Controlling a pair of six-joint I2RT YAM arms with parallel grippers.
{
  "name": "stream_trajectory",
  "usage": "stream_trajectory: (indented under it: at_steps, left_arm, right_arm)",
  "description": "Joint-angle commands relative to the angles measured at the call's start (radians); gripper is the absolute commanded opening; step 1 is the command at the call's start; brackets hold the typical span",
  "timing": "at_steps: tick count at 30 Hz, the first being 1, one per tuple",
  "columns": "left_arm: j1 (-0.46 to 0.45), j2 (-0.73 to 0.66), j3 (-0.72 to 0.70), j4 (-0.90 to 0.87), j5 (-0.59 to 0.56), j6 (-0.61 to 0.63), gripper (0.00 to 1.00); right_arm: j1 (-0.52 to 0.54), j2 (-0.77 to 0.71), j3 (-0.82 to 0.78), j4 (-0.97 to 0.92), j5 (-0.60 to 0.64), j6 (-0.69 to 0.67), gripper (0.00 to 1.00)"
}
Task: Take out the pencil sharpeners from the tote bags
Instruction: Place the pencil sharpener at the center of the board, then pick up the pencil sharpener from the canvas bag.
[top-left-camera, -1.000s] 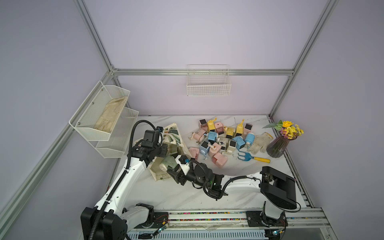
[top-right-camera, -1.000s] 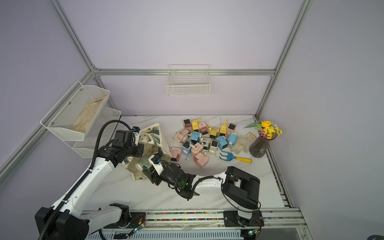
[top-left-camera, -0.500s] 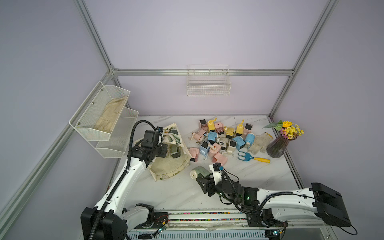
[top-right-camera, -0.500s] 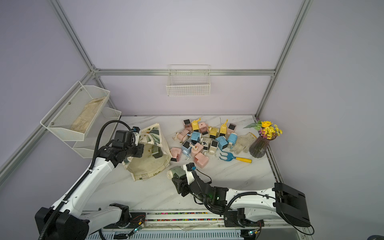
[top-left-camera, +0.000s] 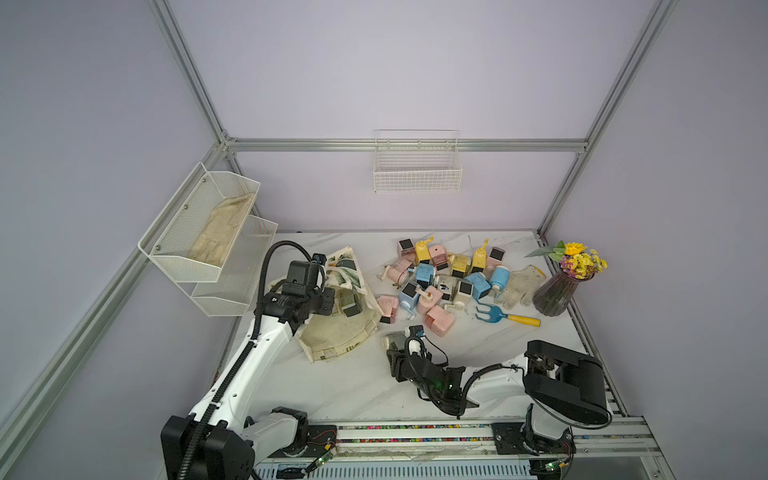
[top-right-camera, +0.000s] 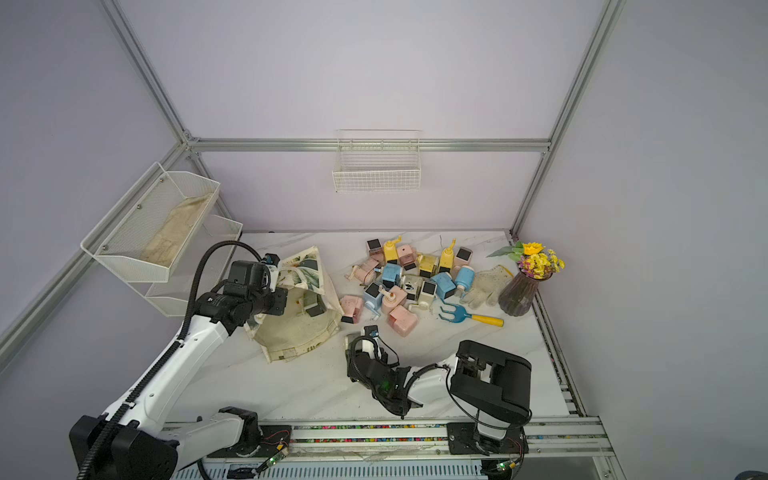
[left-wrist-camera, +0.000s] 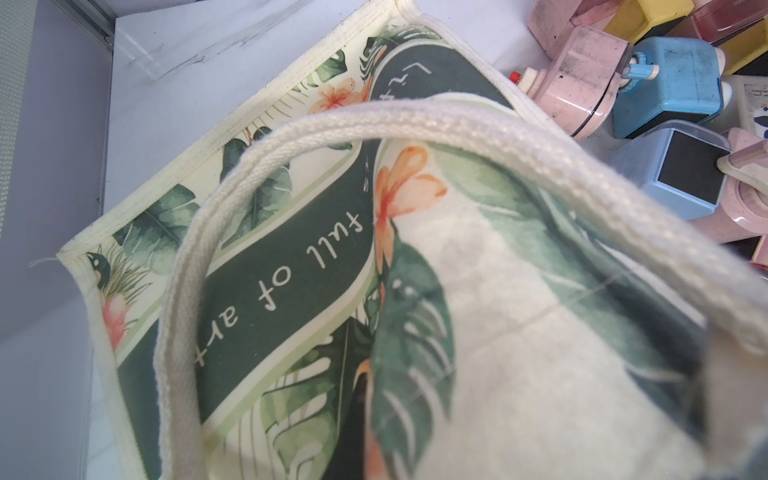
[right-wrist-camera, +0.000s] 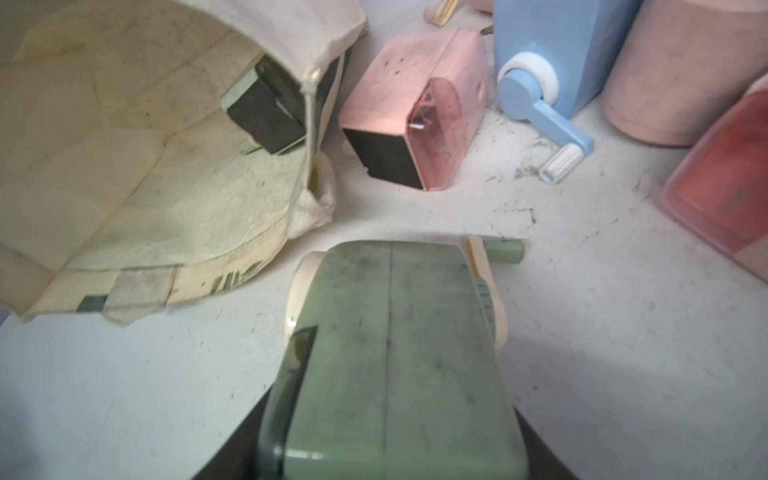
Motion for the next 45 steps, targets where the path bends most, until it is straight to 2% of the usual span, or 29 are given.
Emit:
stream_trajectory:
  at_steps: [1,3,9,11,15,19,23,26,30,35,37,39,41,45]
  left_arm:
    - [0.011,-0.025,0.032,0.015,-0.007,-0.029,0.00]
    - [0.013,-0.021,0.034,0.014,-0.004,-0.027,0.00]
    - [0.013,-0.026,0.030,0.014,0.001,-0.026,0.00]
    - [0.014,-0.025,0.030,0.014,0.000,-0.025,0.00]
    - [0.015,-0.024,0.032,0.014,0.014,-0.023,0.00]
    - [0.015,-0.029,0.034,0.014,0.019,-0.026,0.00]
    - [0.017,-0.029,0.040,0.010,0.032,-0.034,0.00]
    - [0.020,-0.029,0.042,0.008,0.031,-0.039,0.00]
    - [0.023,-0.030,0.041,0.006,0.033,-0.041,0.00]
    - [0.025,-0.032,0.041,0.003,0.034,-0.048,0.00]
    - [0.024,-0.035,0.040,0.002,0.044,-0.055,0.00]
    - [0.027,-0.038,0.039,0.000,0.044,-0.054,0.00]
    - [0.027,-0.041,0.037,0.000,0.041,-0.053,0.00]
    - [0.028,-0.041,0.037,0.001,0.045,-0.053,0.00]
  right_arm:
    - [-0.061,0.072,-0.005,-0.072,0.026,0.050,0.31]
    - [-0.087,0.102,0.015,-0.071,0.028,0.035,0.36]
    - [-0.097,0.156,0.070,-0.089,0.046,0.011,0.88]
    - [-0.097,0.140,0.080,-0.096,0.041,-0.033,0.97]
    - [-0.043,0.050,0.137,-0.253,0.108,-0.058,0.97]
    - [0.032,-0.176,0.137,-0.353,0.140,-0.112,0.97]
    - [0.092,-0.360,0.124,-0.330,0.007,-0.247,0.97]
    - [0.148,-0.395,0.143,-0.278,-0.091,-0.290,0.93]
    - [0.223,-0.264,0.196,-0.132,-0.142,-0.350,0.89]
    - [0.236,0.064,0.433,-0.175,-0.023,-0.346,0.90]
    - [0.233,0.209,0.520,-0.163,0.067,-0.399,0.90]
    - [0.212,0.333,0.613,-0.193,0.178,-0.407,0.92]
    - [0.179,0.407,0.686,-0.215,0.233,-0.396,0.93]
    - [0.091,0.461,0.714,-0.184,0.213,-0.378,0.93]
